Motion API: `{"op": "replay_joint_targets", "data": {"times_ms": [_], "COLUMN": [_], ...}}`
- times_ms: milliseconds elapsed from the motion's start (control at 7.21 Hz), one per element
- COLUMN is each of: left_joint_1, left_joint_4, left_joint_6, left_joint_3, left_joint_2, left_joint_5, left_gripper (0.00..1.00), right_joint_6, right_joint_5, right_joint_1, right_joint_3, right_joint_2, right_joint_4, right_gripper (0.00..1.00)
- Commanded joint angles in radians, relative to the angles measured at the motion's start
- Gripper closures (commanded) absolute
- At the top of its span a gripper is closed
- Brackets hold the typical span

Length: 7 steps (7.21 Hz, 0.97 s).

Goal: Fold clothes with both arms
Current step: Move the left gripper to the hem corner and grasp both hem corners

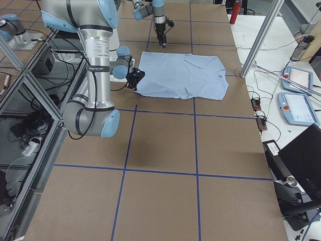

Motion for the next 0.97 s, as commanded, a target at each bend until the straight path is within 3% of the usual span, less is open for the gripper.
{"op": "replay_joint_targets", "data": {"times_ms": [0,832], "left_joint_1": [0.149,0.240], "left_joint_4": [0.015,0.044], "left_joint_6": [-0.173,-0.238], "left_joint_3": [-0.029,-0.022], "left_joint_2": [0.102,0.122], "left_joint_5": [0.121,0.126], "left_gripper": [0.22,0.29], "right_joint_6": [-0.004,-0.004], "right_joint_5": [0.015,0.014], "right_joint_1": [0.038,0.026], "right_joint_3": [0.024,0.021], "right_joint_2": [0.001,0.001], "right_joint_4": [-0.001,-0.001], "right_gripper": [1.00,1.00]}}
